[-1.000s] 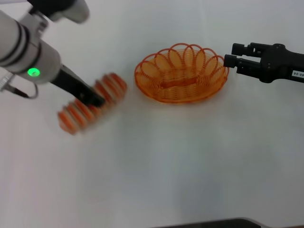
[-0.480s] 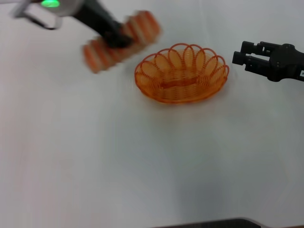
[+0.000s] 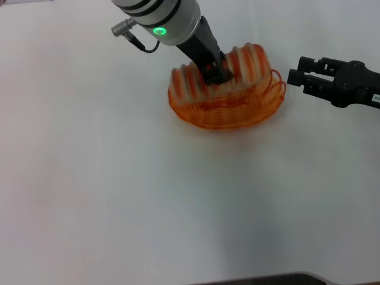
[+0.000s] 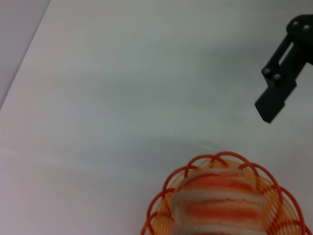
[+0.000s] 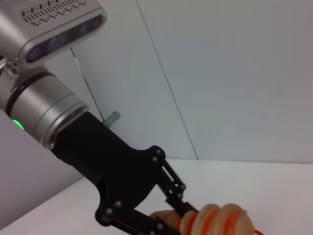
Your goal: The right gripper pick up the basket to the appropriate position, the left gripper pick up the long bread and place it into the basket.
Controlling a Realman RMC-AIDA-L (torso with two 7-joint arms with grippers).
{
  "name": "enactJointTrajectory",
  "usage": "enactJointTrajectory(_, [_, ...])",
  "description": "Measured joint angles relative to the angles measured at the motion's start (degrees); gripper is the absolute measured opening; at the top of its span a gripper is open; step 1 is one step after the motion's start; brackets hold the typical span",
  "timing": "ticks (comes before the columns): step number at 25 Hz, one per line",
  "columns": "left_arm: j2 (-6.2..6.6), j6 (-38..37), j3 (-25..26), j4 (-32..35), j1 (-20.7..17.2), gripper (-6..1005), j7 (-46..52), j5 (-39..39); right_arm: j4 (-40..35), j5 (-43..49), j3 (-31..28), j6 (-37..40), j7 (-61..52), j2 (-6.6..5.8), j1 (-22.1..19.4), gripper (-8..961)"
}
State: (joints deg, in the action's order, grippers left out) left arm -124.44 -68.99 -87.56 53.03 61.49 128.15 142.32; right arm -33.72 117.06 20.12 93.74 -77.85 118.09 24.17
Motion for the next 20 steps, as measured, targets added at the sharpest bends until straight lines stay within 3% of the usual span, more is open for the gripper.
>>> enactJointTrajectory(2, [-0.02,0.53,-0.03,-0.25,-0.18,284,-0.67,-1.29,0.28,0.00,-0.03,-0.13,0.01,0.03,0.08,526])
enactJointTrajectory(8, [0.14,1.02,0.47,-0.28,-1.55,406,-1.53,-4.06,0.40,0.01,0.42,-0.32,0.16,0.28,0.76,526])
enactJointTrajectory(11, [0.17,2.52,1.17,1.40,-3.57,553,-1.56,-4.44,0.42,0.11,0.55,-0.36,0.23,0.45,1.08,525])
enactJointTrajectory(15, [0.21,5.00,3.56,7.49,-10.53,724,-3.60,-8.68,0.41,0.25,0.57,-0.39,0.25,0.56,1.41,525])
enactJointTrajectory(20, [0.32,1.90,12.69,11.65,-20.30,878,-8.05,-19.08,0.42,0.30,1.86,0.06,-0.08,0.04,1.49,525])
